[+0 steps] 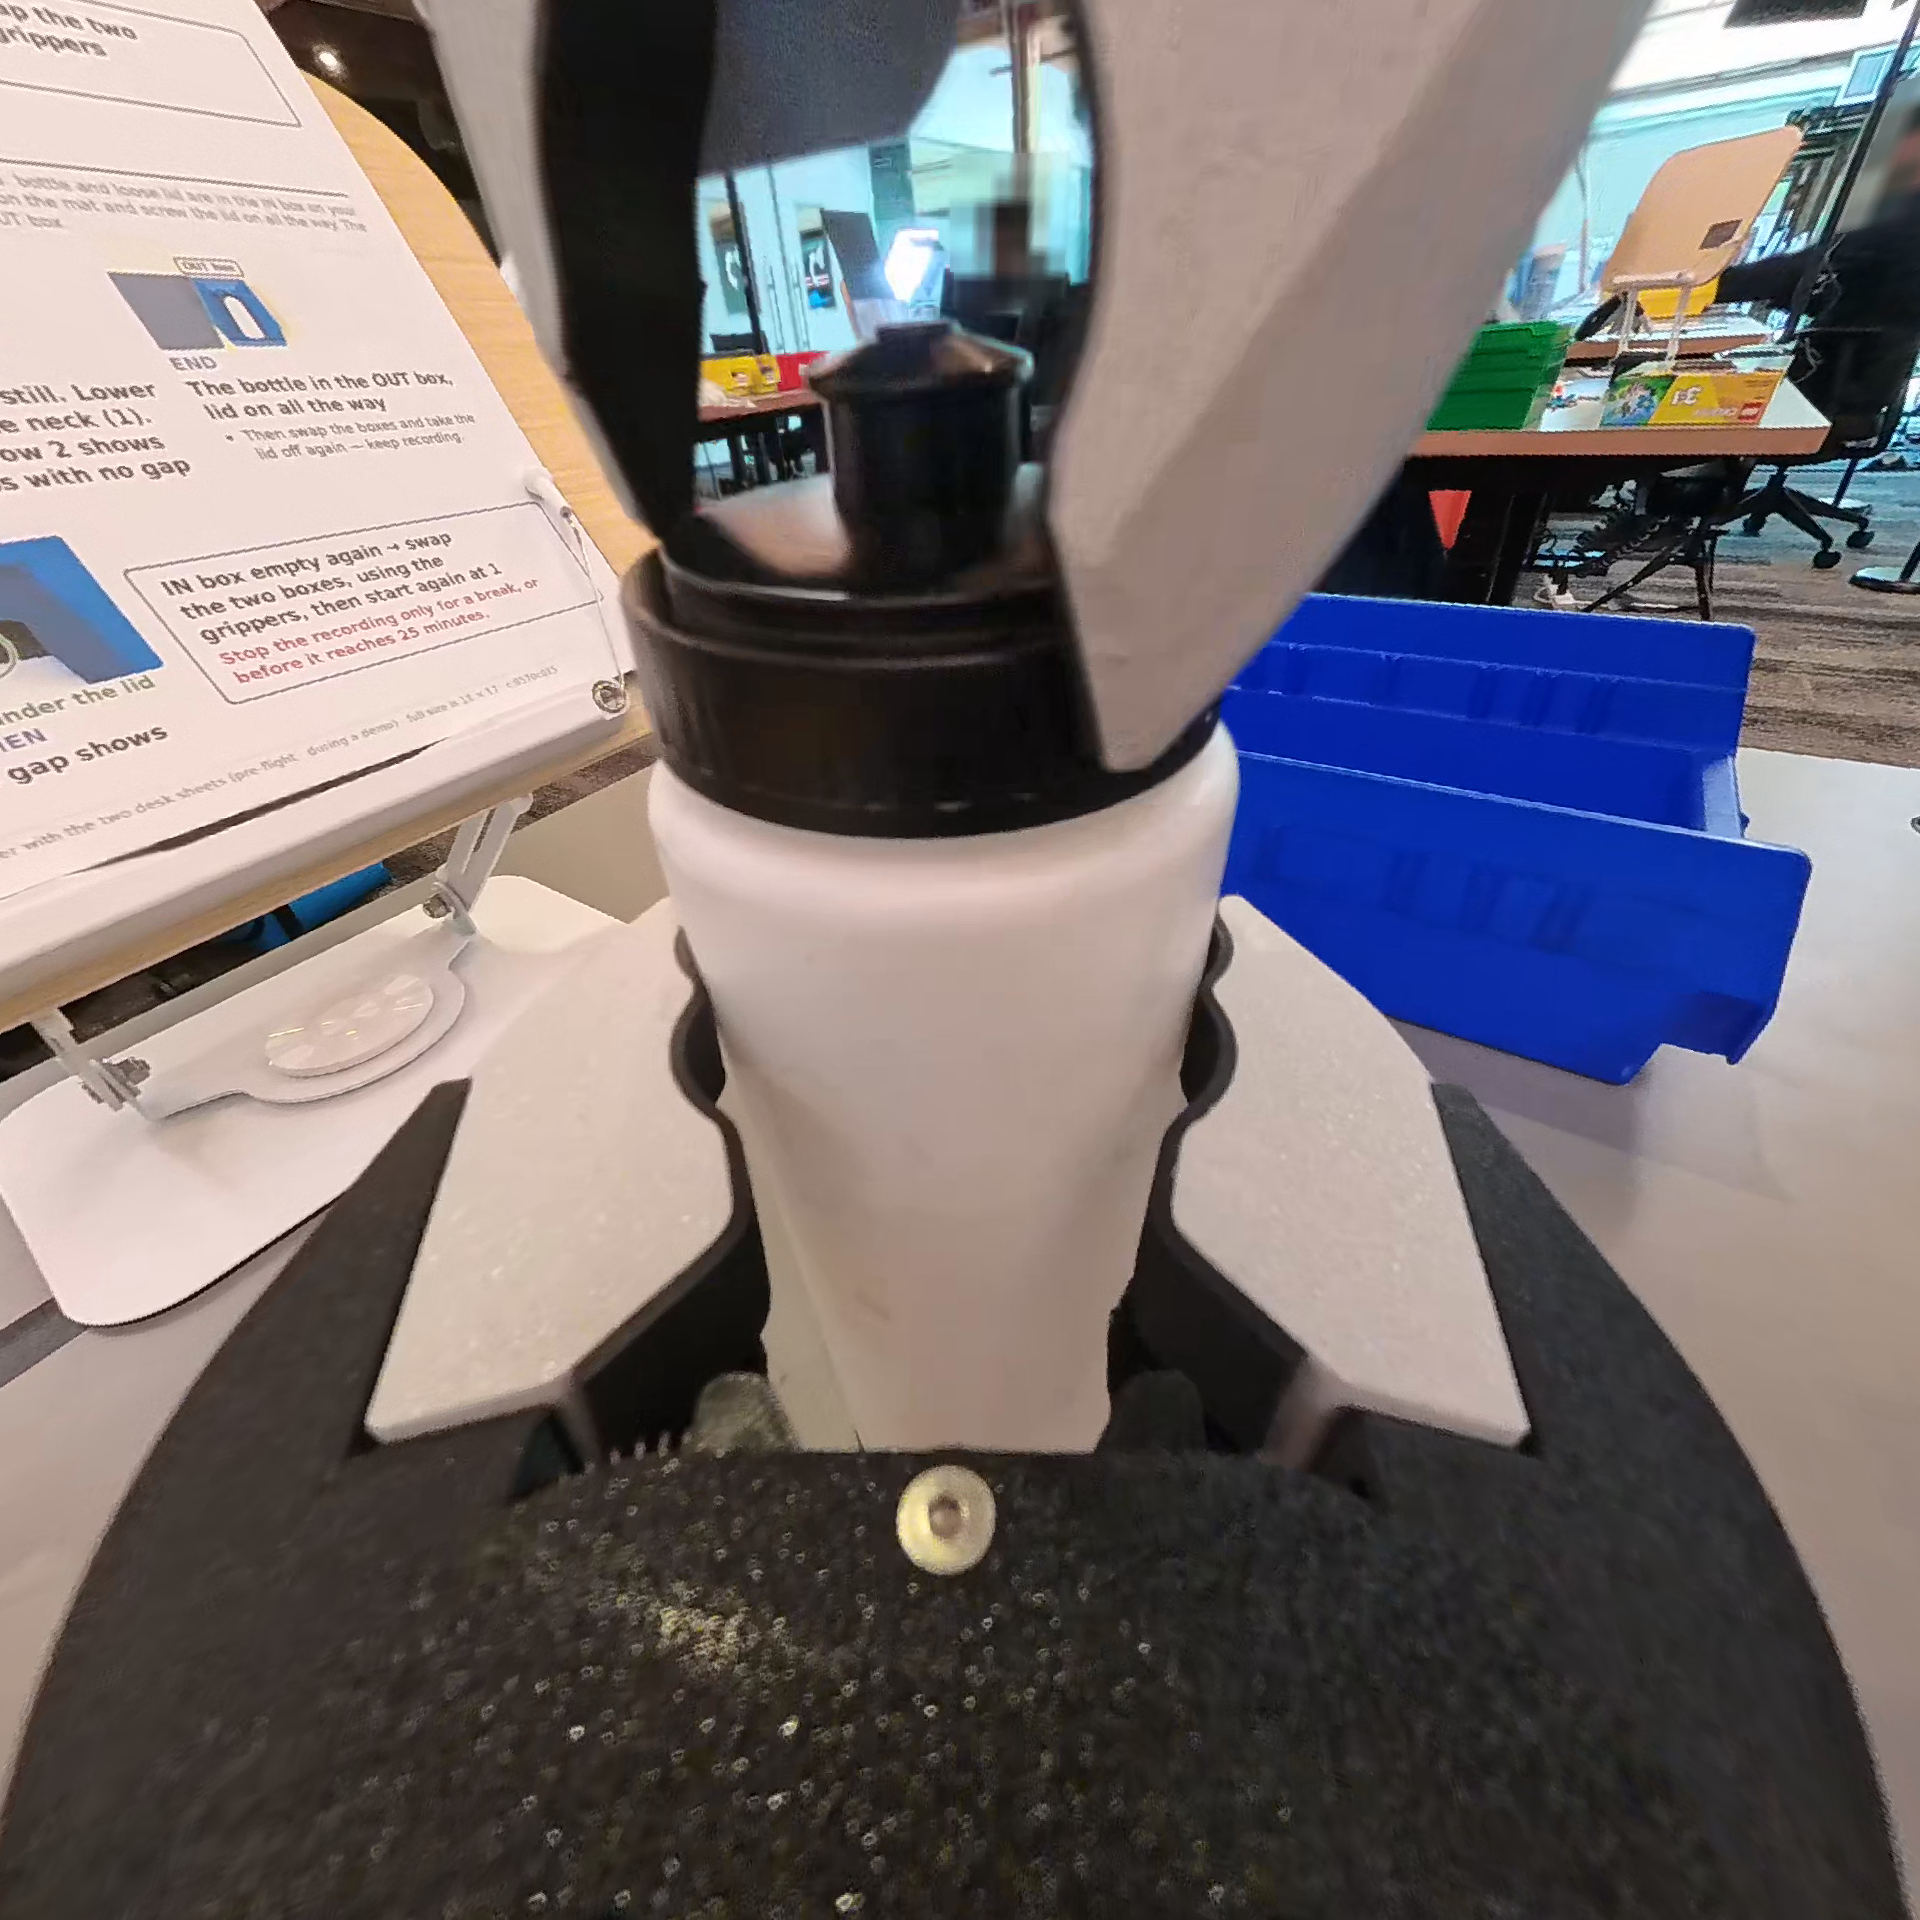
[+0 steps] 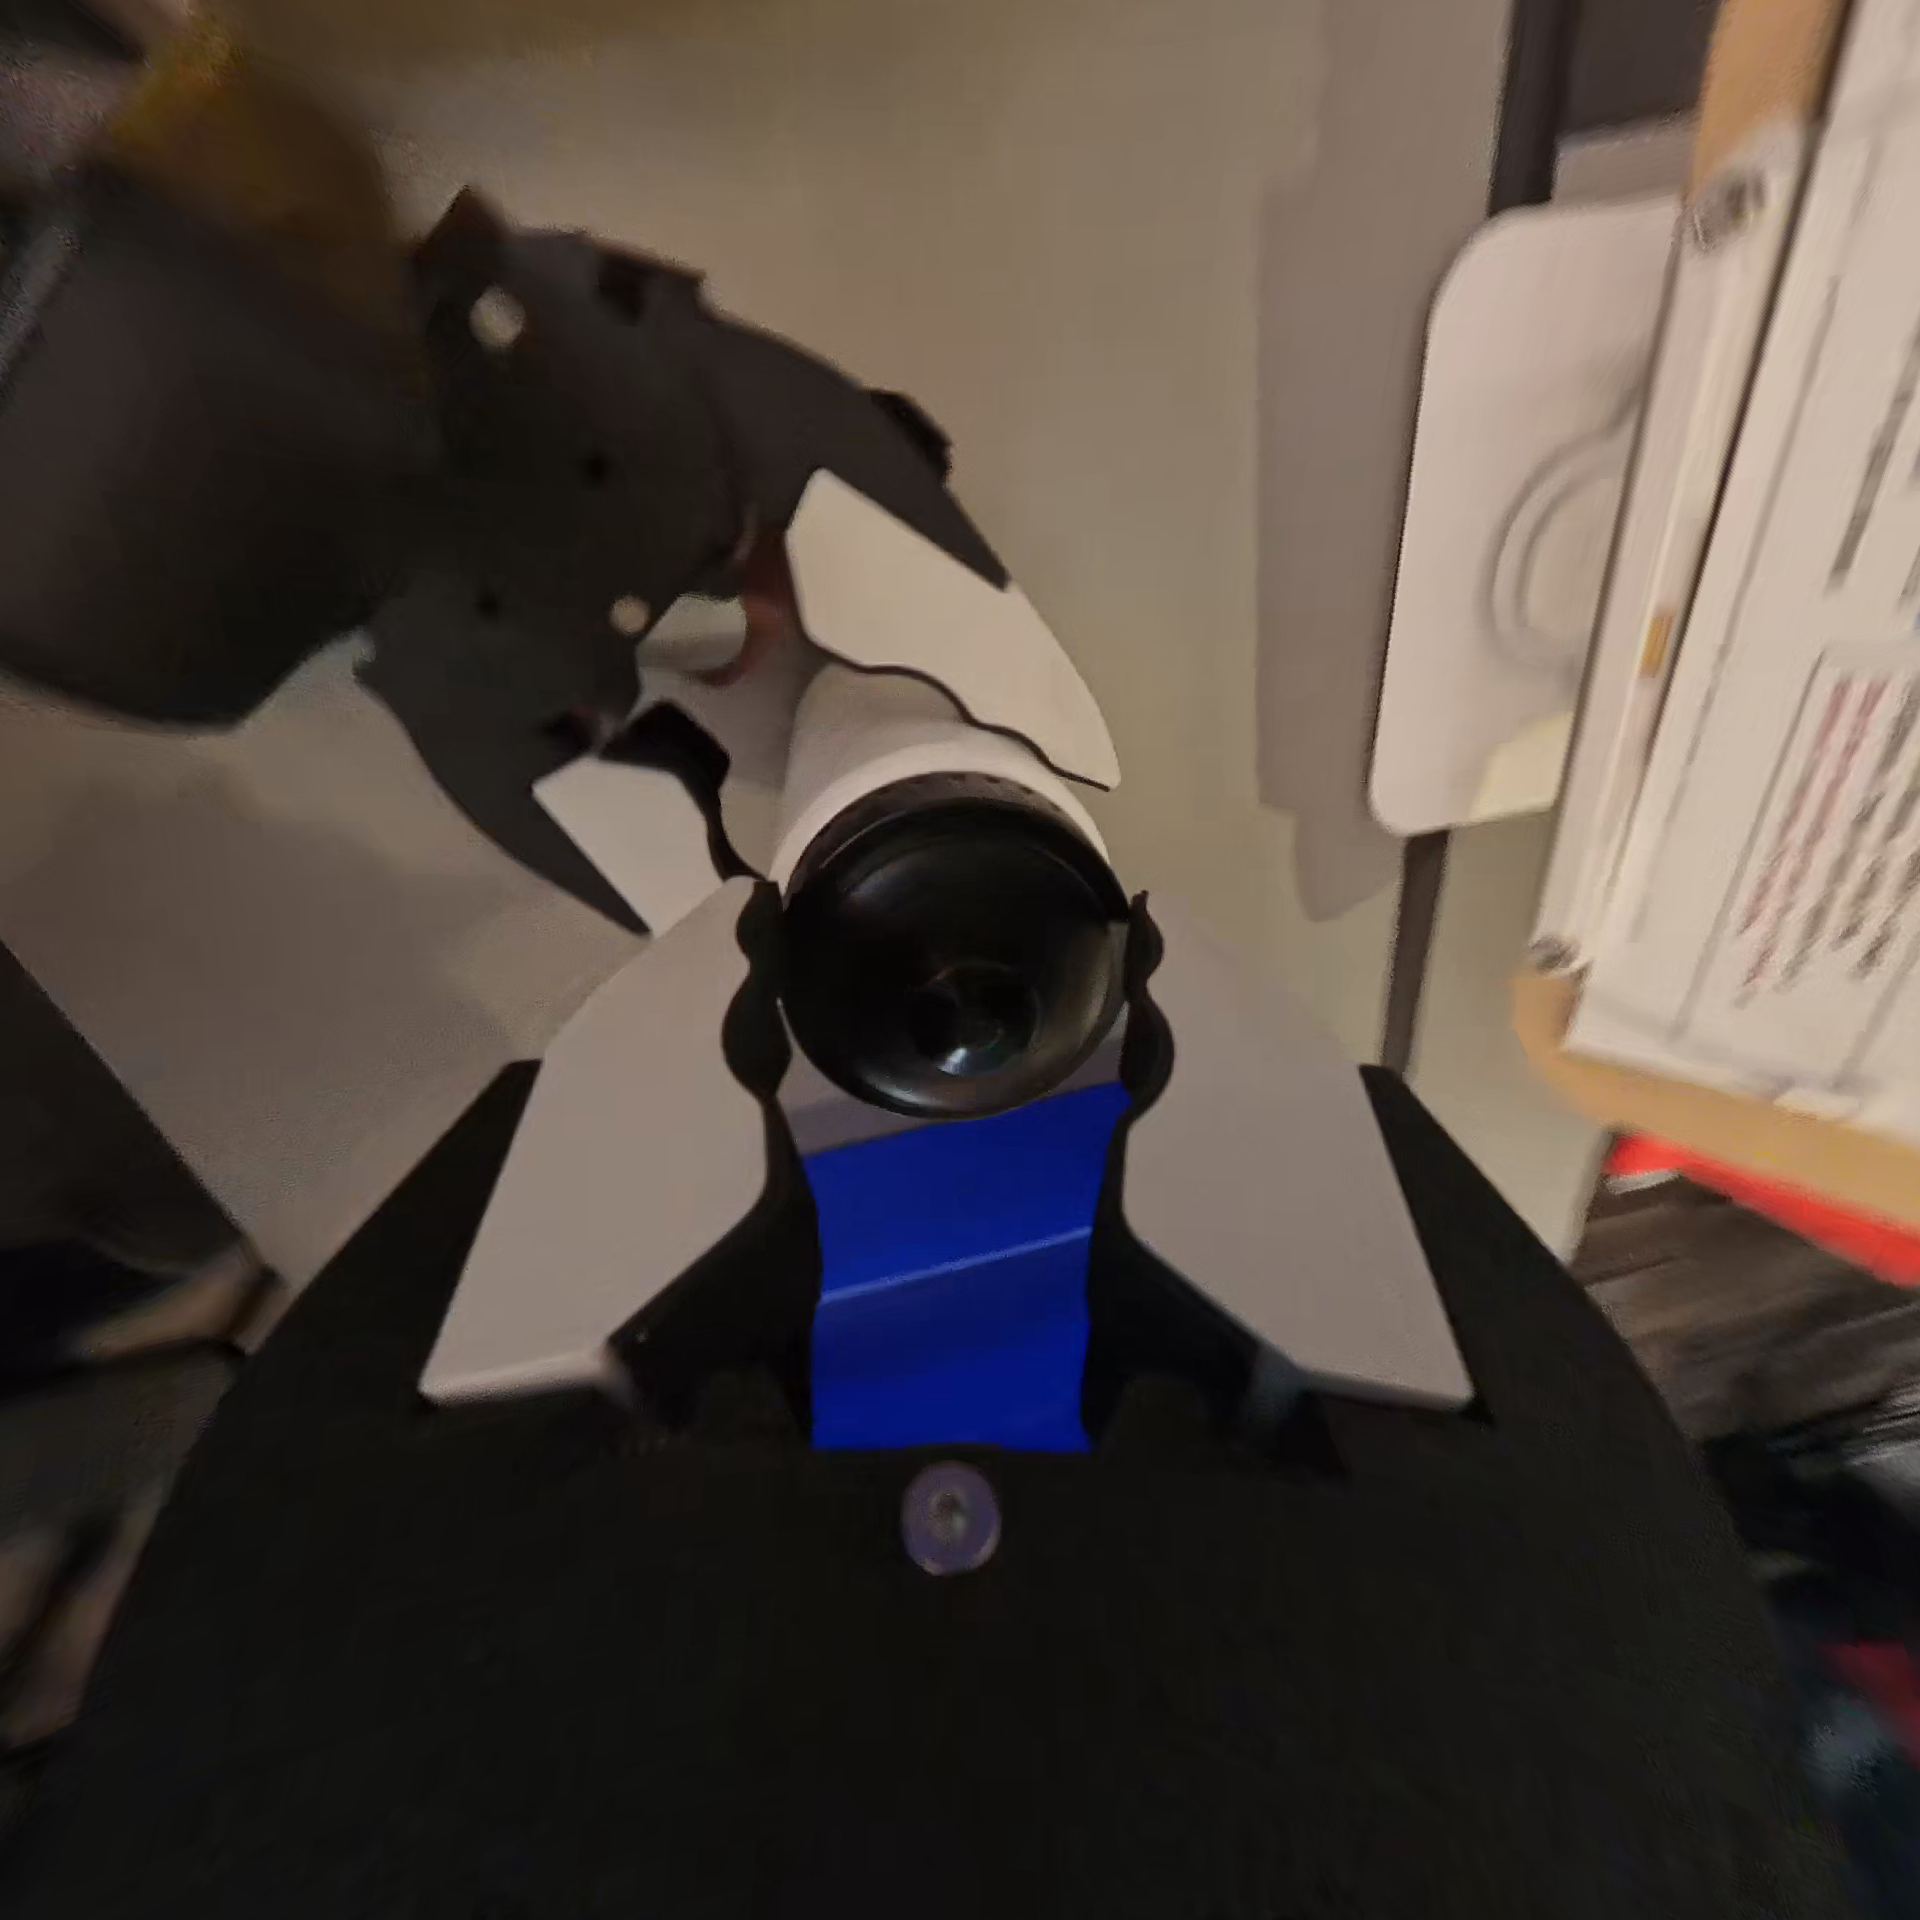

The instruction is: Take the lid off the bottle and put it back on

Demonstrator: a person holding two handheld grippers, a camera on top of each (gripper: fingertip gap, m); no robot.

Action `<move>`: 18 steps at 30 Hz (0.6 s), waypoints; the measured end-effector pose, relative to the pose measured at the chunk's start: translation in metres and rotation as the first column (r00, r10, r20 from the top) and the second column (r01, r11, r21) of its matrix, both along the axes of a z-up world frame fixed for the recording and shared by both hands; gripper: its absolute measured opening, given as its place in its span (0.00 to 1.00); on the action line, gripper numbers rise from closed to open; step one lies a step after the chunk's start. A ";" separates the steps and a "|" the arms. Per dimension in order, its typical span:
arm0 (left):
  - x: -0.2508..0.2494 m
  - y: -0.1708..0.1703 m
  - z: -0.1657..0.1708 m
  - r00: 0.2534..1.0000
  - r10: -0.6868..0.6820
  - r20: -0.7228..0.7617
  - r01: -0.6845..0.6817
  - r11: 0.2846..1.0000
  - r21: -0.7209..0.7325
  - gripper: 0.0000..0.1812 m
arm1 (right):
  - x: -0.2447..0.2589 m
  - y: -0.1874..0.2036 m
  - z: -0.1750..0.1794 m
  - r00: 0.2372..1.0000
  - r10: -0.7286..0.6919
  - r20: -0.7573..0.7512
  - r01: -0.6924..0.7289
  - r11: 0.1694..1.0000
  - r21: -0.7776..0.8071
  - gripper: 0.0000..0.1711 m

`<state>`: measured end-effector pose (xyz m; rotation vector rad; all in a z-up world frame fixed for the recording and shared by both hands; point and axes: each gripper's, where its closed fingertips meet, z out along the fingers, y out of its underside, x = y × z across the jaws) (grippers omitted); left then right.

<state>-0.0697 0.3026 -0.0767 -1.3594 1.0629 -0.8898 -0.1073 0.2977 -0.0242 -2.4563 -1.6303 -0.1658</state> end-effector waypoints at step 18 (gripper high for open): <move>-0.001 0.000 -0.001 1.000 -0.013 -0.004 0.013 1.000 -0.009 0.48 | -0.014 -0.011 0.017 0.851 0.511 0.118 -0.522 0.849 0.088 0.50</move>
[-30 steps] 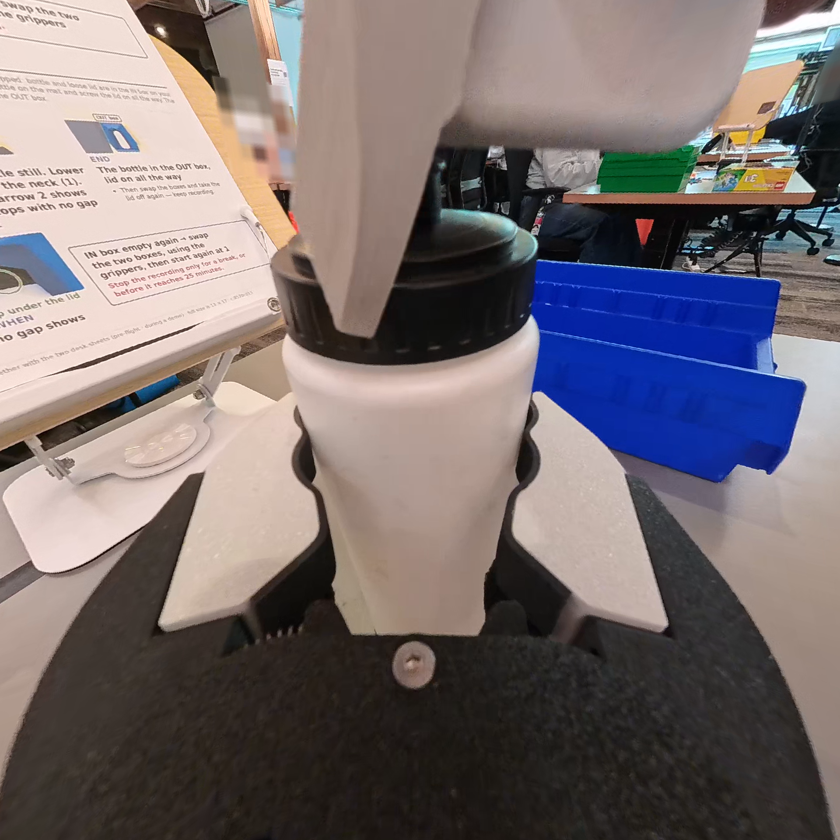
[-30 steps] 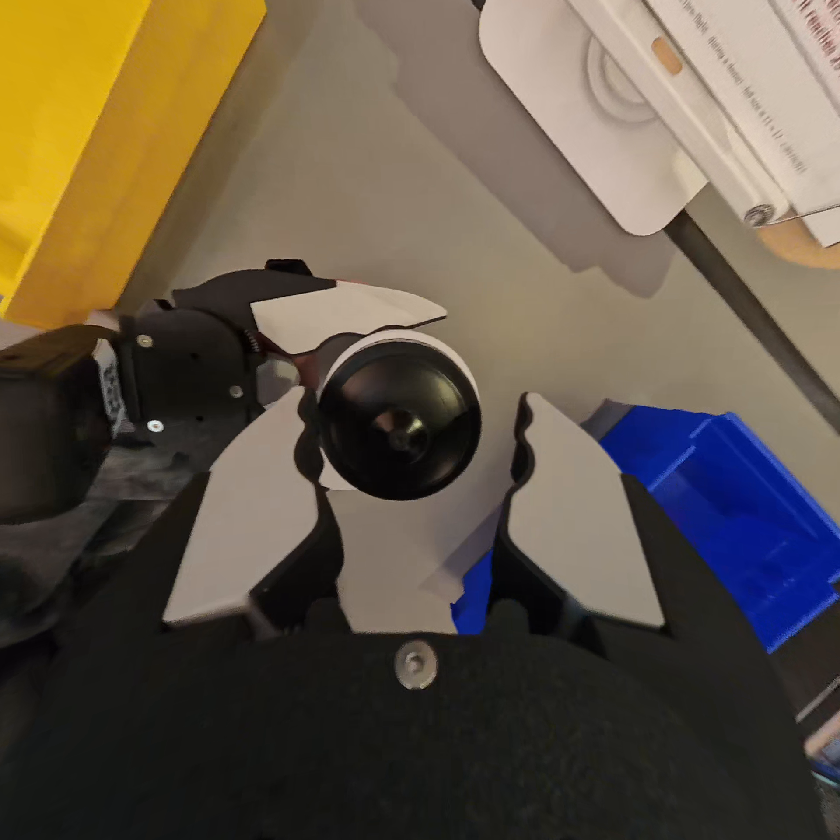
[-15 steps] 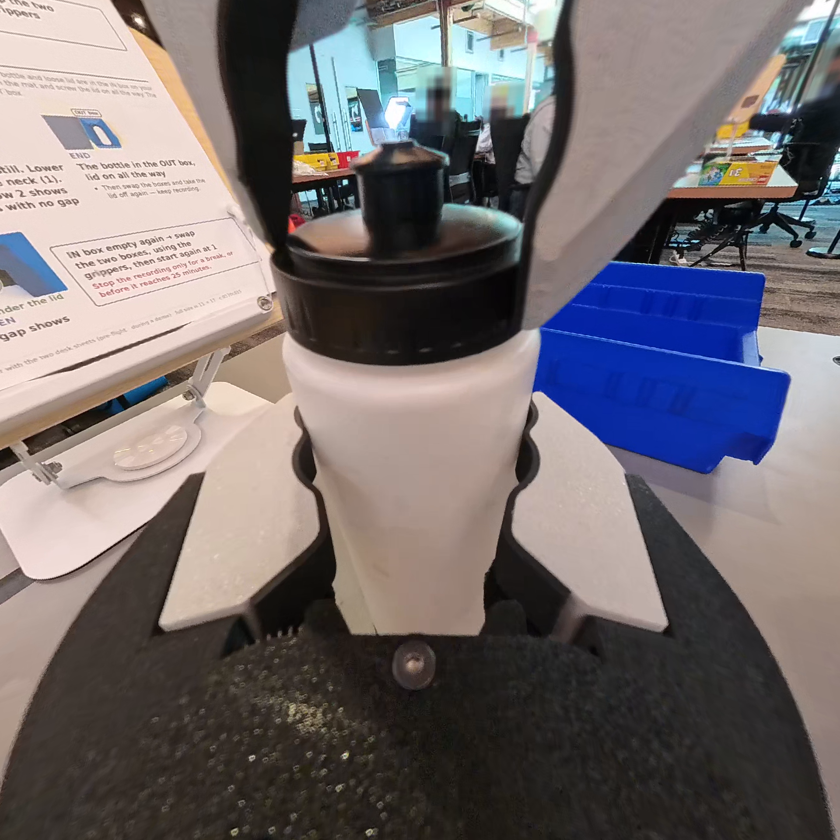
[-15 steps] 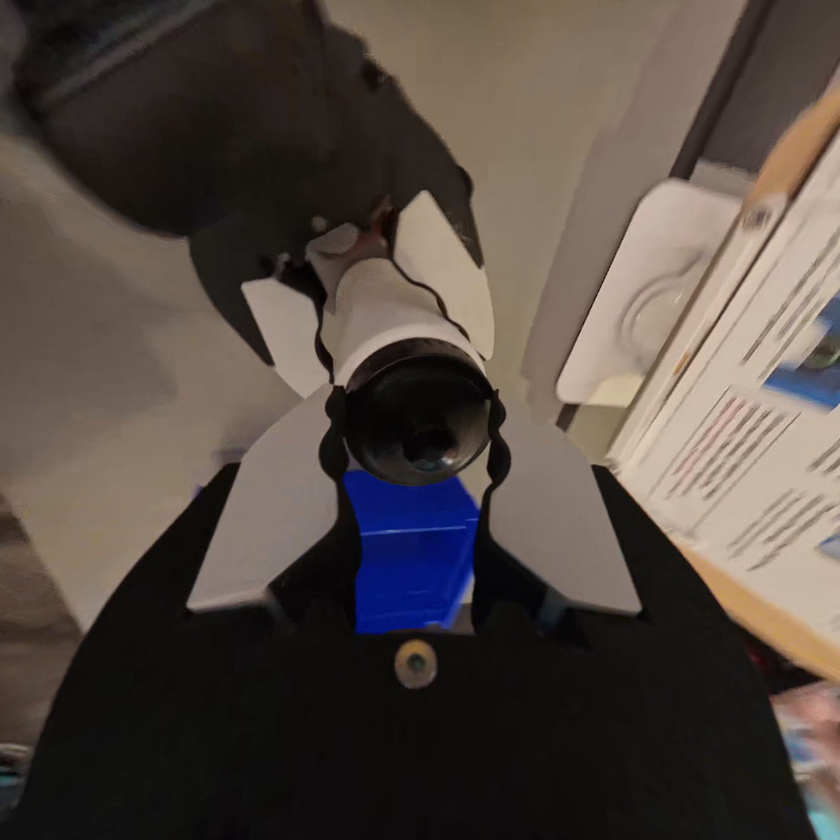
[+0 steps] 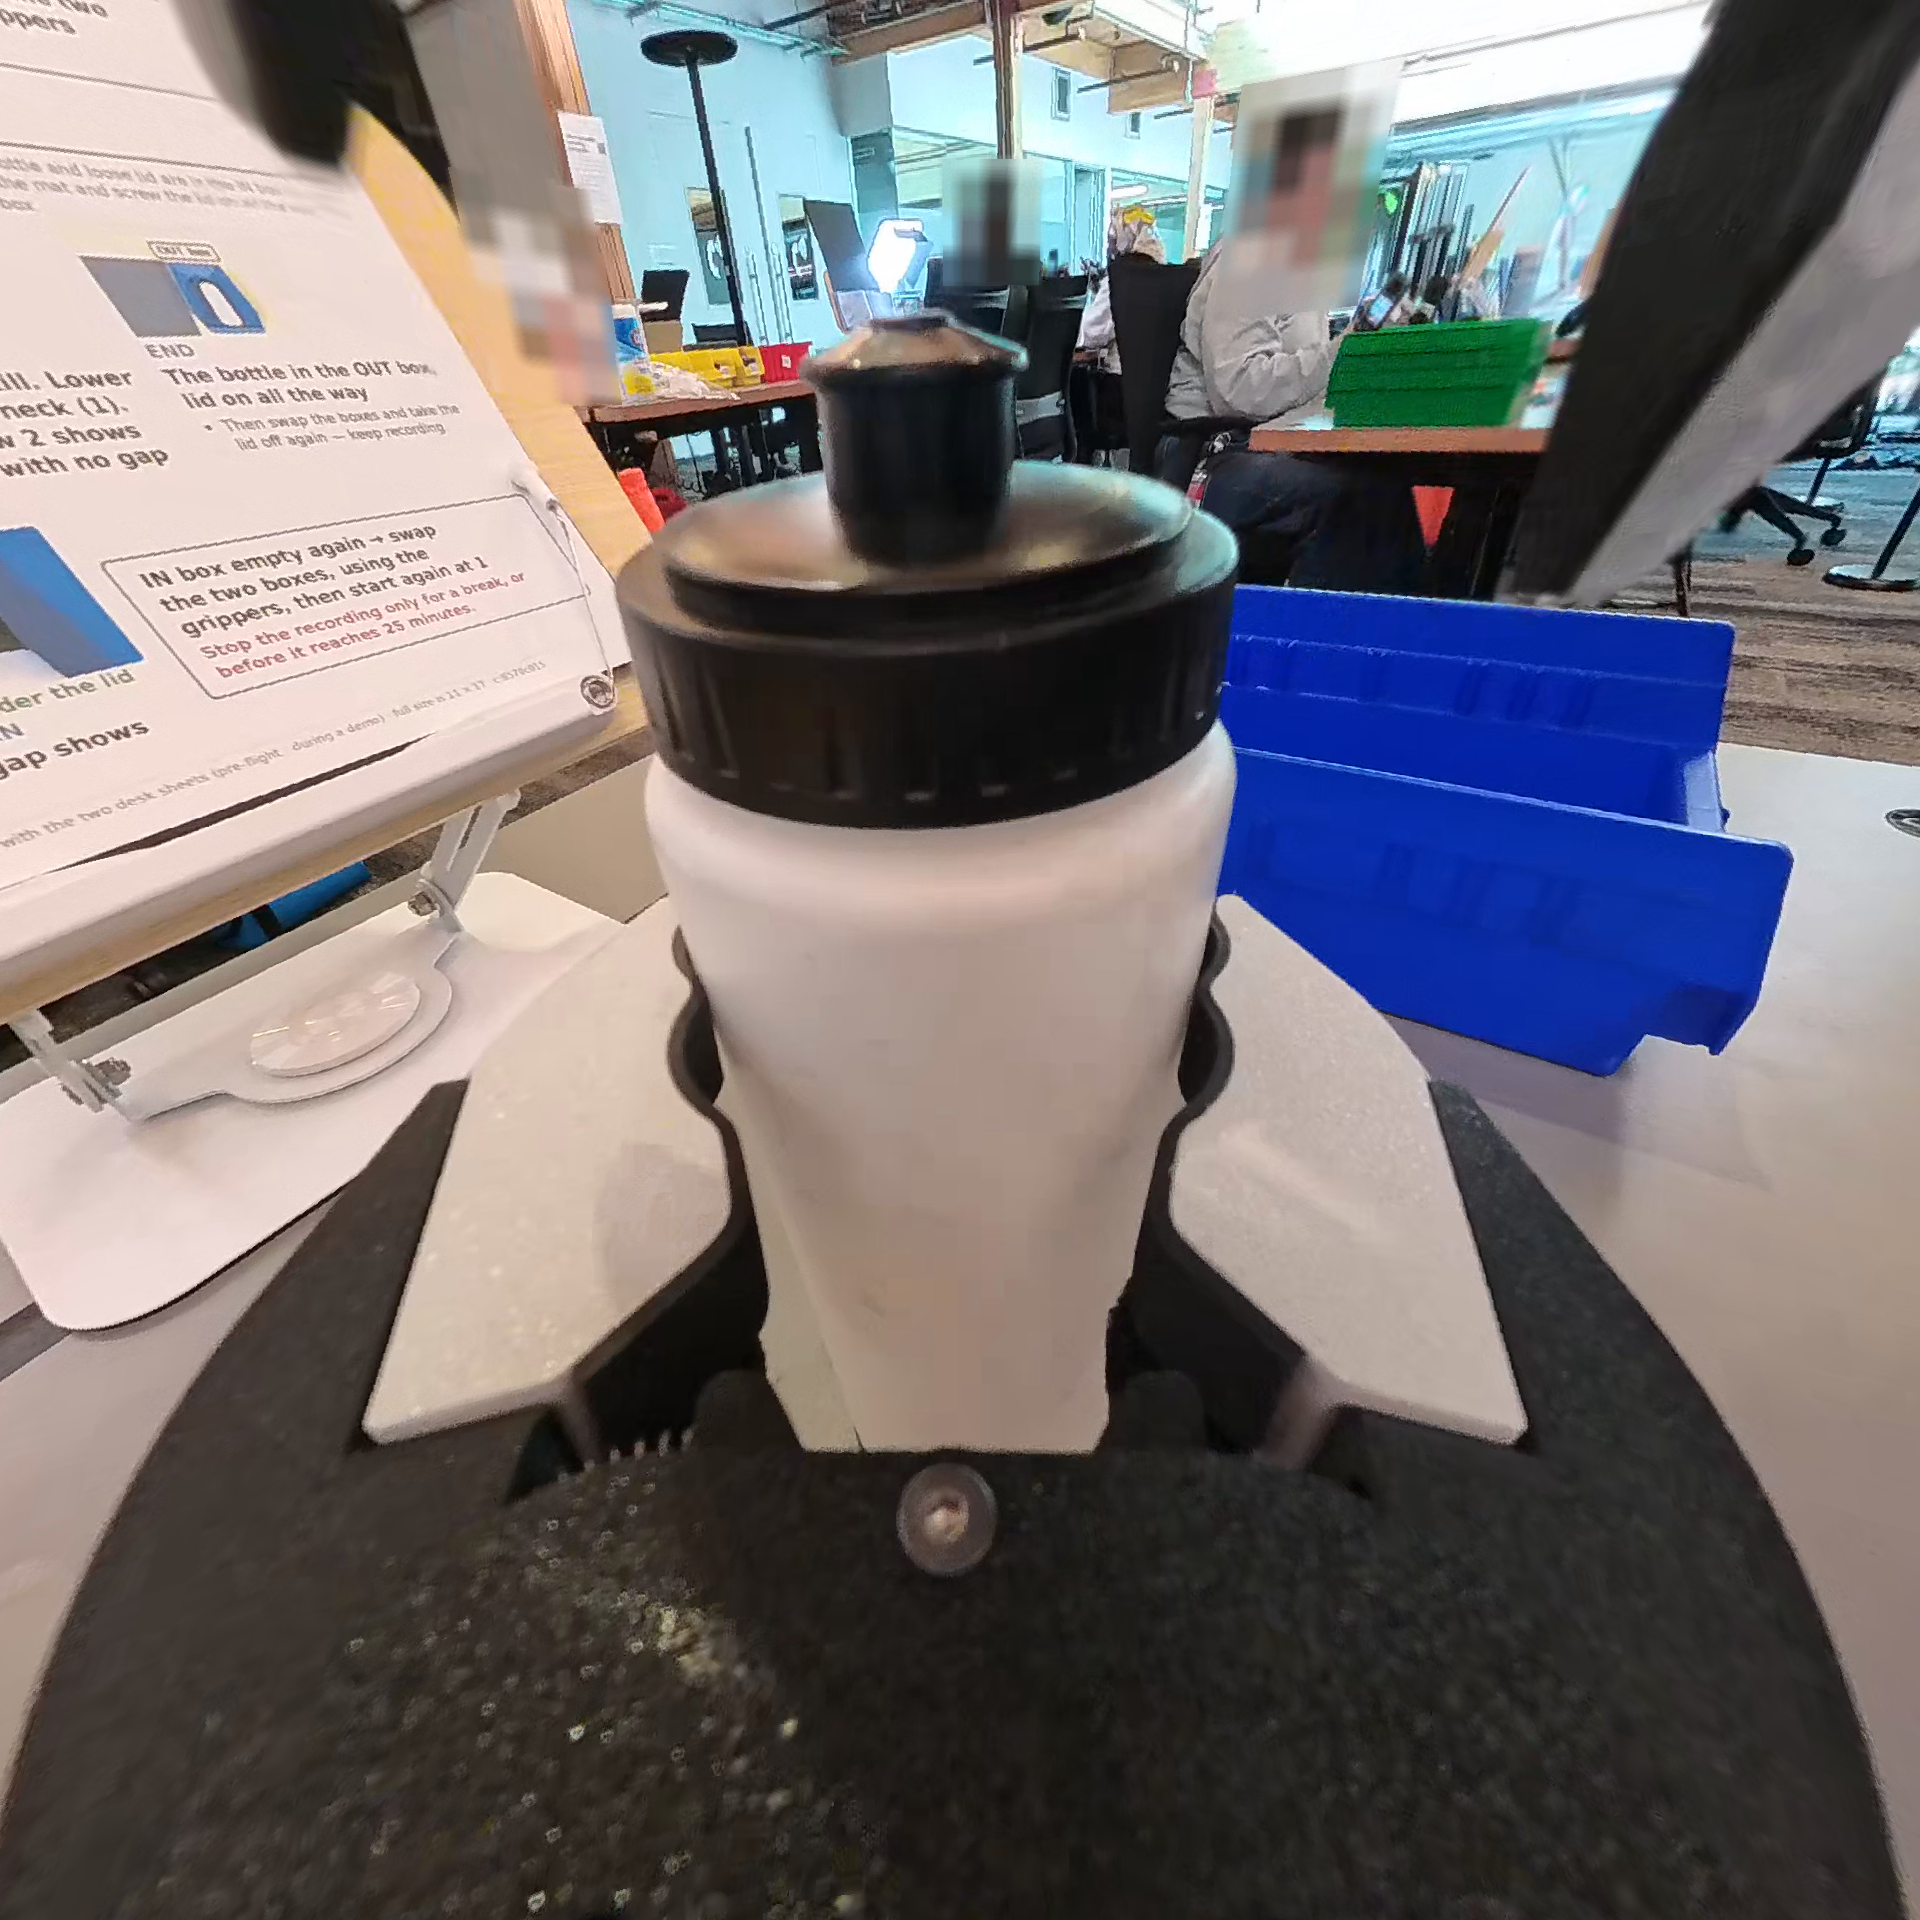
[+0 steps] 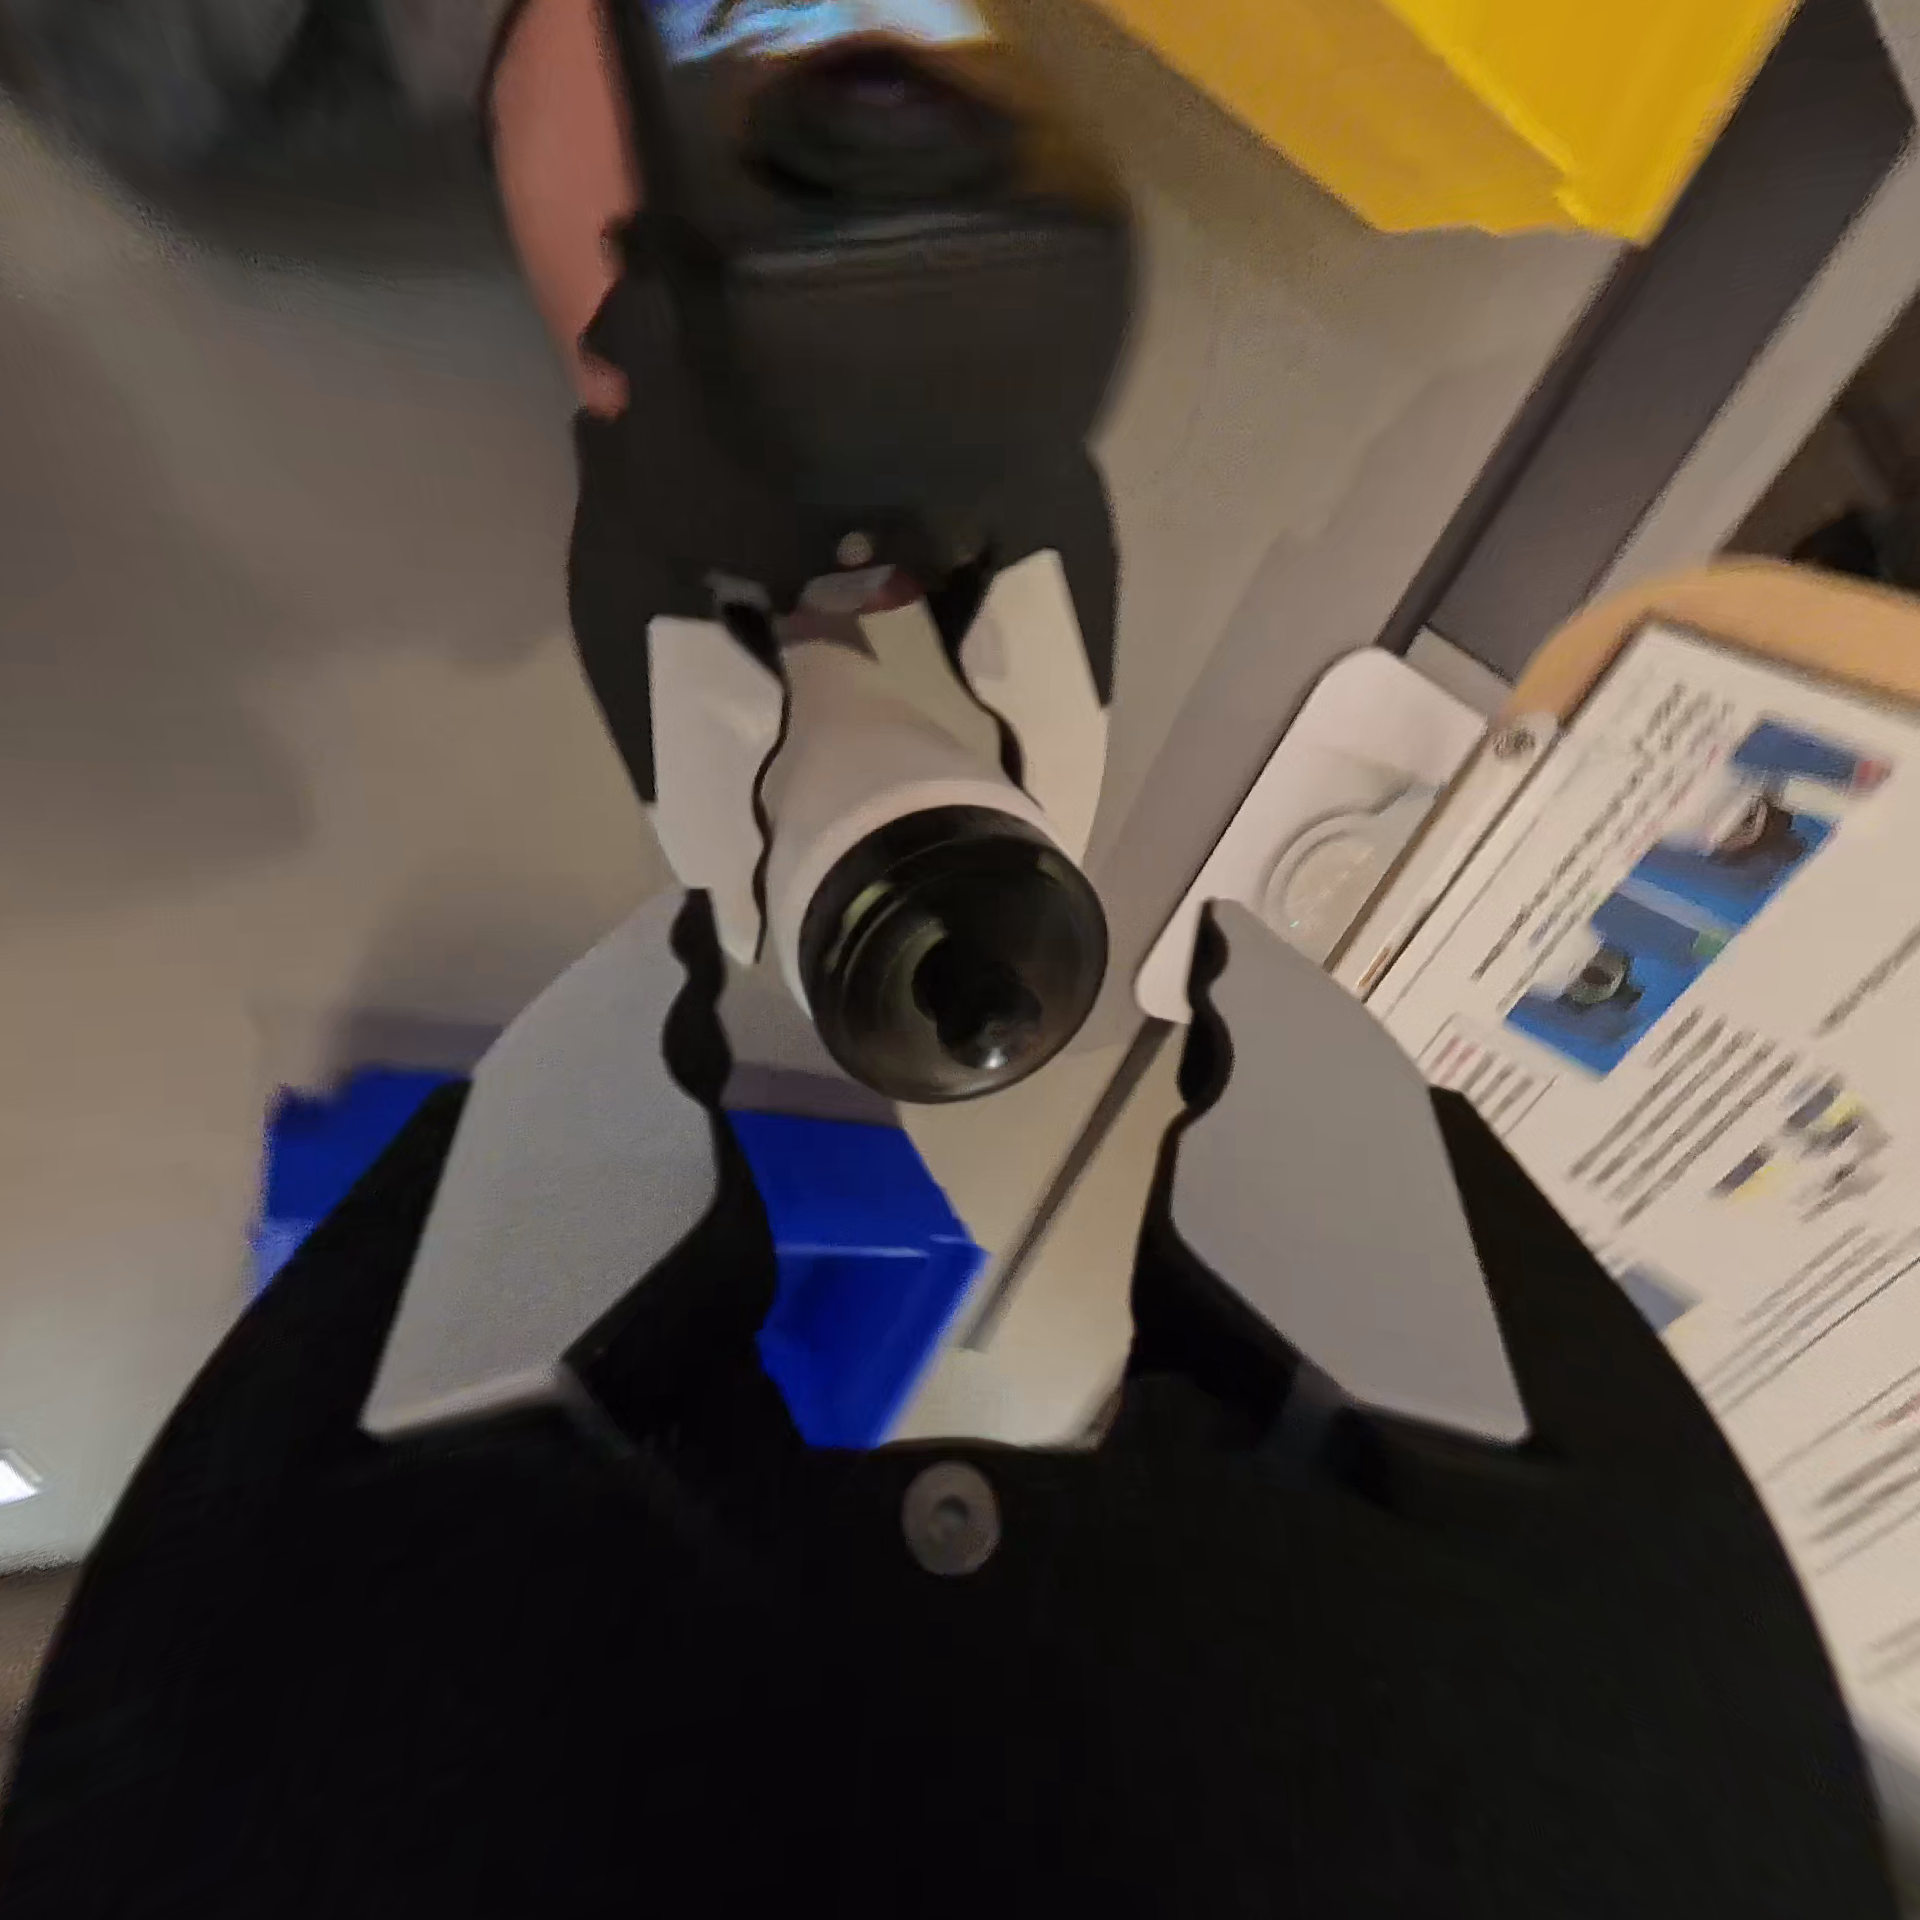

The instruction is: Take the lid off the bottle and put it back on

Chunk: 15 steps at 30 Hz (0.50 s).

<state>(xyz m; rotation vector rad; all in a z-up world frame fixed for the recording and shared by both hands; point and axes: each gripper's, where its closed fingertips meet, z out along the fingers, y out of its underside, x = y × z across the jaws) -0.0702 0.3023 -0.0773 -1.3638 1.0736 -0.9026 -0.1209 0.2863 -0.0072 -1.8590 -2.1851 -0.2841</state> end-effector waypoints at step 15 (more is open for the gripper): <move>0.000 0.004 0.000 0.999 0.030 0.015 -0.029 0.999 -0.021 0.48 | 0.028 0.014 -0.027 0.386 -0.888 -0.251 0.844 0.450 -0.293 0.49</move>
